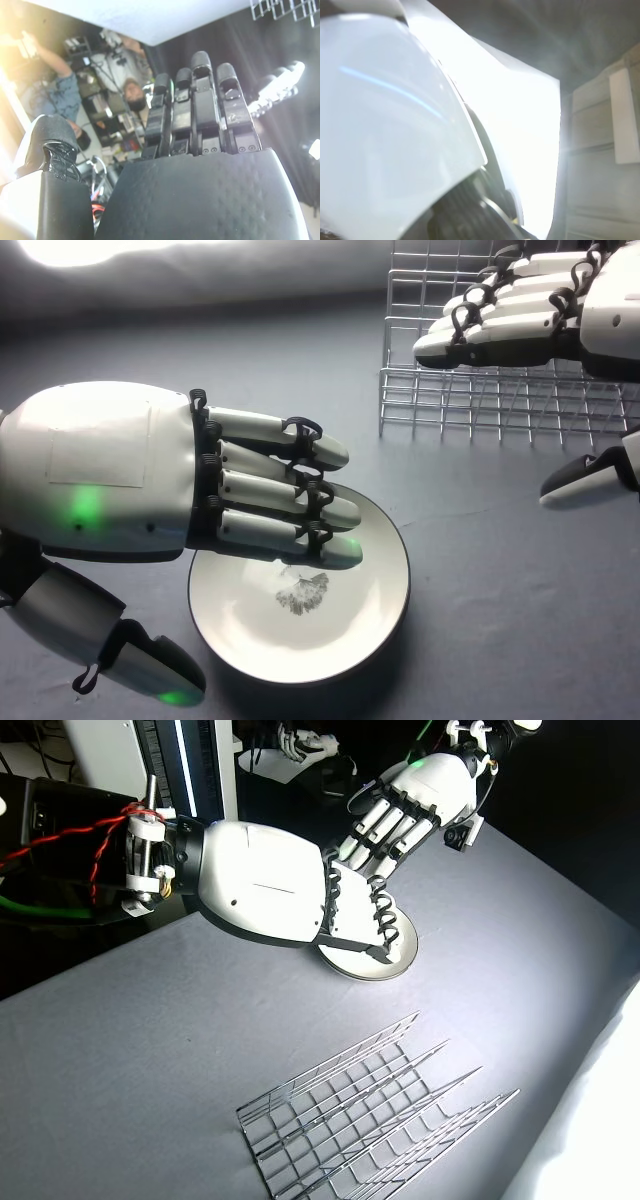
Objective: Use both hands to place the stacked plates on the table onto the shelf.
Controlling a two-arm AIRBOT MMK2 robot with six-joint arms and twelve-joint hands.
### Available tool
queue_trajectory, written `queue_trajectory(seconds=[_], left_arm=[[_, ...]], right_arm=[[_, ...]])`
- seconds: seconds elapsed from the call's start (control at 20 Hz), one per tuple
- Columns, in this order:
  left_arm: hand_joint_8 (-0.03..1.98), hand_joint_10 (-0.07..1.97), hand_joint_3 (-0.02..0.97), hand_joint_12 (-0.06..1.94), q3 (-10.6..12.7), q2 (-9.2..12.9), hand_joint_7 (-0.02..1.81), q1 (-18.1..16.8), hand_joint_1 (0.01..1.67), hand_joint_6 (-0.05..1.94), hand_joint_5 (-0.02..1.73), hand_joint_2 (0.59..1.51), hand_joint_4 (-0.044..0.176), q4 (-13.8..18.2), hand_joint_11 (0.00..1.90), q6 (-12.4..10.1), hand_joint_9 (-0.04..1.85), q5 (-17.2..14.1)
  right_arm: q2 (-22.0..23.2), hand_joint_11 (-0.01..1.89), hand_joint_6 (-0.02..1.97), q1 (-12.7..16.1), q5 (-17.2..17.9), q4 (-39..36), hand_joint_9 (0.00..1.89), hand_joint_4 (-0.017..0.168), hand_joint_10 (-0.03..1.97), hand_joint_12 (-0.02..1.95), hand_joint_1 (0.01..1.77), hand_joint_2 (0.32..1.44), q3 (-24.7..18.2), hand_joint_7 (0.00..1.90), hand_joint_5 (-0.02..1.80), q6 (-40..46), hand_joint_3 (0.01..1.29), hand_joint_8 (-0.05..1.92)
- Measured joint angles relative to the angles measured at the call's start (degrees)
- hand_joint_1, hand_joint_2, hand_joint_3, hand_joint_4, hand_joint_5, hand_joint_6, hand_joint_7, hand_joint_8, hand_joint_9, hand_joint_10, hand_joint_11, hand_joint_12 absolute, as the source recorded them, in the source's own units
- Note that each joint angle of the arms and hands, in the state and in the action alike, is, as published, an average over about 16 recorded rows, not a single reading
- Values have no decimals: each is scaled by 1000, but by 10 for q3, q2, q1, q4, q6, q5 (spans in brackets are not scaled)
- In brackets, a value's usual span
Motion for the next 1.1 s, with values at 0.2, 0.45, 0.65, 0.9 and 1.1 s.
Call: queue_trajectory(seconds=[0.2,0.45,0.65,0.9,1.1], left_arm=[[16,12,95,60,0,1,53,-5,42,4,57,1101,5,0,22,-1,85,-1],[16,12,77,36,0,2,36,-11,35,4,38,1107,5,0,19,-3,57,-4],[17,12,45,6,4,3,16,-18,26,4,14,1118,5,2,16,-14,19,-12],[17,12,32,5,15,2,18,-22,23,4,18,1121,4,30,16,-36,22,-24],[17,12,22,5,26,0,20,-12,20,4,20,1120,3,64,16,-50,22,-34]], right_arm=[[0,22,14,0,-1,0,44,-2,9,91,197,1056,0,46,48,-3,54,17],[0,22,13,0,-2,0,33,-2,9,51,124,1066,2,31,35,-6,42,17],[0,22,14,0,-2,0,18,-1,10,4,59,1073,4,11,19,-11,17,18],[0,23,14,0,-2,0,18,-1,10,3,141,1041,6,11,21,-18,14,18],[0,23,14,-1,-1,0,16,0,10,3,254,1011,7,11,22,-24,14,18]])
